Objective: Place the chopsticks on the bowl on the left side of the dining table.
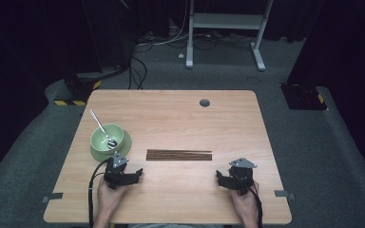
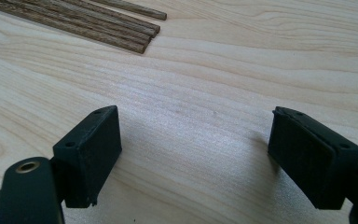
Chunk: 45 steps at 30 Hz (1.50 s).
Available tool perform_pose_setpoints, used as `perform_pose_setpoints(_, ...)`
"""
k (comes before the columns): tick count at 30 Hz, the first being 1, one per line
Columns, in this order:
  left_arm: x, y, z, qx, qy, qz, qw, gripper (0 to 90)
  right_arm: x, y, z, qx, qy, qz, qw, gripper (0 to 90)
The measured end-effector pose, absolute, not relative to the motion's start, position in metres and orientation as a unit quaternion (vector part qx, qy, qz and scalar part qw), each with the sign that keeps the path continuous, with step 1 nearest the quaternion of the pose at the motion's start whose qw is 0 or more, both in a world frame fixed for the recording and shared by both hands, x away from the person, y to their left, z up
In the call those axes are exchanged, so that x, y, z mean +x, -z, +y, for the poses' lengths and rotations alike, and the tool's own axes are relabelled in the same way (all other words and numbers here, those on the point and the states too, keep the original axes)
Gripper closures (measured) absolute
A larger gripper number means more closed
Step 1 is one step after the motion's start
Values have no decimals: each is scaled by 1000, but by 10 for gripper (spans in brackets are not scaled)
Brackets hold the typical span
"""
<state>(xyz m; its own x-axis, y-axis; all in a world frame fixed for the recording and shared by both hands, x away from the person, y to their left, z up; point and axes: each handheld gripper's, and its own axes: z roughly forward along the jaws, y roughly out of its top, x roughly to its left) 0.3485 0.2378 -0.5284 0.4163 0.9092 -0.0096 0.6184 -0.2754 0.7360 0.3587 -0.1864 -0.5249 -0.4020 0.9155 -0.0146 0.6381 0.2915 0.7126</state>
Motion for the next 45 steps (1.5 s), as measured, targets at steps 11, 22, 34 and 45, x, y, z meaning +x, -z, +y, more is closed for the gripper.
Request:
perform_pose_setpoints(11, 350, 528, 237, 769, -218, 496, 338, 182, 359, 525, -186, 502, -320, 774, 217, 170)
perform_pose_setpoints(22, 352, 519, 231, 778, -189, 485, 352, 168, 358, 525, -187, 498, -321, 776, 217, 180)
perform_pose_setpoints(34, 361, 507, 216, 788, -176, 465, 363, 168, 358, 525, -186, 499, -321, 775, 217, 184)
perform_pose_setpoints(45, 369, 497, 207, 788, -173, 455, 376, 195, 358, 525, -186, 499, -321, 775, 217, 185)
